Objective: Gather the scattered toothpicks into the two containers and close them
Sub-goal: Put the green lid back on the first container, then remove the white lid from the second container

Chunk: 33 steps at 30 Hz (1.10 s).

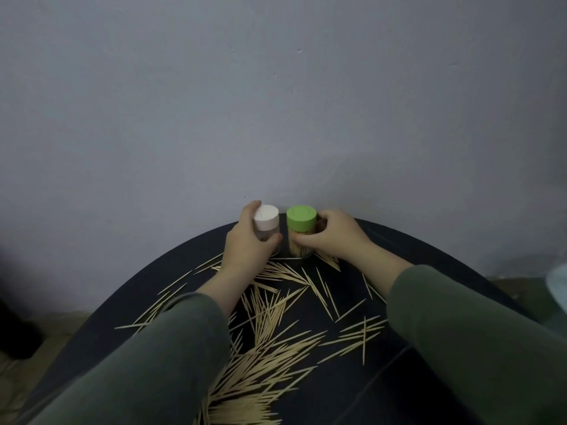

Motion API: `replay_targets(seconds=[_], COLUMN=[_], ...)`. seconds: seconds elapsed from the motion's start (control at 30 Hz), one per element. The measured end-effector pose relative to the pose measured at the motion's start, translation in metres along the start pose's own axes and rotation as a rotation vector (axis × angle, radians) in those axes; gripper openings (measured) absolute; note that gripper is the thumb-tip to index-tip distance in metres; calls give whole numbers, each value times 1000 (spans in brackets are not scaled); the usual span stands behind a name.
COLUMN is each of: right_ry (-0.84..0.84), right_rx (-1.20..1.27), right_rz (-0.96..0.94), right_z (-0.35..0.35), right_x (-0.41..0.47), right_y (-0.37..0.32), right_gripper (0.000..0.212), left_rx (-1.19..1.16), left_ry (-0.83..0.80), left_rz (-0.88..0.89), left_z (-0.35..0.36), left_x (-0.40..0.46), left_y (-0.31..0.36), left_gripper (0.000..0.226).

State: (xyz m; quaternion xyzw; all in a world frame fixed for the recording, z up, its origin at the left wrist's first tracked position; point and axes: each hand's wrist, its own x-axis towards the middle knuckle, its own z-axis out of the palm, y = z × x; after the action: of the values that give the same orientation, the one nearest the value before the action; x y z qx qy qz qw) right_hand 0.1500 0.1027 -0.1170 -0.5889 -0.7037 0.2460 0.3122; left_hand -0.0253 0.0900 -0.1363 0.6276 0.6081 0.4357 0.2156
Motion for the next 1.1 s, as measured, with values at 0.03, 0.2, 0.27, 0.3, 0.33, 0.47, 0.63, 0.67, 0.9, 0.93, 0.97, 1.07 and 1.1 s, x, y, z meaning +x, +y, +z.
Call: replay_targets(seconds=[0.03,0.2,0.27,0.3,0.33,0.47,0.63,0.67,0.9,0.93,0.97,1.07,1.1], right_ry=[-1,-19,34,91,152,222,133,131,97,89,79,56,52], right_rx=[5,-20,7,17,20,37,-68,-118,-245,-246,-242,-187,-163], right_rz=[-5,2,-5,-34,-77,-209,-313,-326,-400,-403,-406,-400,-398], right_z=[0,-4,-10,-14,-18,-28,-31,-32,-40,-41,-42,-47,-50], right_x=[-2,-6,-11,-14,-19,-40,-84,-94,-160,-165,-170,-178,-181], right_y=[1,-2,-8,-12,-17,-44,-76,-80,-87,-86,-84,-81,-80], right_gripper=[53,74,81,77,70,54,57,52,35,34,34,35,36], left_rx=[-1,-39,-68,-58,-32,32,14,23,130,129,123,79,59], left_ry=[-1,17,34,37,36,-8,-84,-97,-173,-194,-222,-283,-304], left_rz=[-2,7,19,25,37,119,203,200,220,219,212,196,196], left_z=[0,-5,-12,-16,-21,-37,-54,-56,-74,-74,-75,-78,-79], left_x=[-1,-4,-5,-6,-9,-32,-83,-93,-157,-162,-168,-175,-178], left_y=[1,9,18,22,27,49,84,88,98,99,100,103,106], left_gripper=[70,76,82,83,79,54,41,37,24,24,24,30,30])
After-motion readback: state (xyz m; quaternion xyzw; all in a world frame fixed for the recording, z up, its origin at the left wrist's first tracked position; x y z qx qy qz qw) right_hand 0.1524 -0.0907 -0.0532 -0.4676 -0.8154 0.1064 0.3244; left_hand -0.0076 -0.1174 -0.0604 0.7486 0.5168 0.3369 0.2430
